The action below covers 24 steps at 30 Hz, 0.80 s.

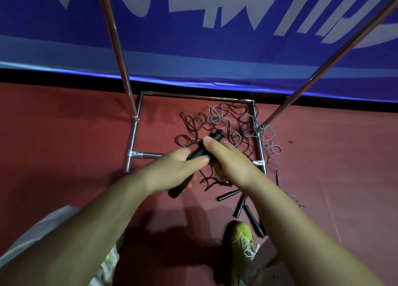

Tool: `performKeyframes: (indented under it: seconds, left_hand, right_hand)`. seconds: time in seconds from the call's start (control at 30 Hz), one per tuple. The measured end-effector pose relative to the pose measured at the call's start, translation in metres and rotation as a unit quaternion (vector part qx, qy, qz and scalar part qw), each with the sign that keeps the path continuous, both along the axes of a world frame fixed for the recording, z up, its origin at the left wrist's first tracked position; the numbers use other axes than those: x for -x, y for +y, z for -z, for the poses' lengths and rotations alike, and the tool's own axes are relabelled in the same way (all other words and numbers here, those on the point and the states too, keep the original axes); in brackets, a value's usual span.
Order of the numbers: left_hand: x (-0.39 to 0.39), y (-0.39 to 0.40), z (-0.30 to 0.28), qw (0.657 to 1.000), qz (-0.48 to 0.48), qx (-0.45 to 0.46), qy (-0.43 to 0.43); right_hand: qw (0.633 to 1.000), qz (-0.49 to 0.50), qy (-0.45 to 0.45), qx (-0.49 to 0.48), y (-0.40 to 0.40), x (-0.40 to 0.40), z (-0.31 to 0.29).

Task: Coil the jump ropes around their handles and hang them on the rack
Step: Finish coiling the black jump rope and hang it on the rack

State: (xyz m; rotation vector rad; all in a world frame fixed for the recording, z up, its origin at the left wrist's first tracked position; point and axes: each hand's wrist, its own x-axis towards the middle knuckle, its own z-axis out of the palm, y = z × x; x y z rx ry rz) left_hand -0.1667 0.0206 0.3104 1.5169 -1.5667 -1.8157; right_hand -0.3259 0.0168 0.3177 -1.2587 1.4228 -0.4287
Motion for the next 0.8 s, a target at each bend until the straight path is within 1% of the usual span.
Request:
performKeyframes:
  seconds: [0.07,0.1,0.13,0.17,0.23,0.27,0.3,0.33,0.37,0.4,0.43,0.5,0.53,0.57,0.7,0.73,0.8]
  left_hand:
    - [-0.005,0.000,0.000,0.992,-0.012,-0.084,0.094]
    - [-0.007,-0.001,0.001,0.977,-0.013,-0.141,0.161]
    - [-0.008,-0.001,0.003,0.950,-0.003,-0.198,0.241]
    - [-0.009,0.000,0.006,0.912,0.022,-0.247,0.326]
    - [-0.006,0.003,0.015,0.808,0.074,-0.317,0.491]
    - [-0.001,0.007,0.019,0.757,0.091,-0.335,0.554]
    - [0.004,0.012,0.022,0.720,0.103,-0.343,0.594]
    - [0.010,0.017,0.023,0.701,0.115,-0.343,0.615]
    - [0.015,0.022,0.023,0.704,0.123,-0.329,0.618]
    - [0.018,0.025,0.022,0.721,0.125,-0.310,0.608]
    - [0.018,0.024,0.019,0.751,0.113,-0.289,0.584]
    - [0.013,0.017,0.009,0.821,0.066,-0.266,0.501]
    - [0.009,0.012,0.006,0.849,0.040,-0.257,0.460]
    - [0.005,0.008,0.002,0.870,0.022,-0.247,0.426]
    - [-0.002,0.003,-0.007,0.932,-0.037,-0.186,0.308]
    - [-0.003,0.002,-0.008,0.941,-0.046,-0.174,0.287]
    - [-0.002,0.001,-0.008,0.947,-0.055,-0.166,0.268]
  right_hand:
    - [0.999,0.018,-0.041,0.008,0.001,-0.001,-0.002]
    - [0.997,0.028,-0.067,0.005,0.001,-0.001,-0.003]
    - [0.995,0.035,-0.096,0.002,0.001,-0.001,-0.003]
    - [0.991,0.042,-0.127,0.000,0.001,-0.002,-0.004]
    - [0.981,0.057,-0.185,0.006,0.001,-0.001,-0.003]
    - [0.976,0.057,-0.208,0.017,0.001,0.001,-0.002]
    - [0.972,0.051,-0.229,0.031,0.002,0.001,-0.002]
    - [0.967,0.041,-0.247,0.042,0.003,0.002,-0.002]
    - [0.964,0.035,-0.259,0.047,0.004,0.002,-0.003]
    - [0.963,0.032,-0.263,0.046,0.004,0.003,-0.003]
    - [0.965,0.031,-0.258,0.039,0.003,0.003,-0.003]
    - [0.972,0.033,-0.232,0.023,0.000,0.004,-0.005]
    - [0.976,0.030,-0.215,0.017,-0.002,0.006,-0.004]
    - [0.980,0.023,-0.196,0.014,-0.003,0.007,-0.005]
    - [0.992,-0.021,-0.121,0.018,0.000,0.012,-0.011]
    - [0.994,-0.013,-0.104,0.017,0.001,0.012,-0.012]
    - [0.998,0.003,-0.054,0.034,0.002,0.010,-0.011]
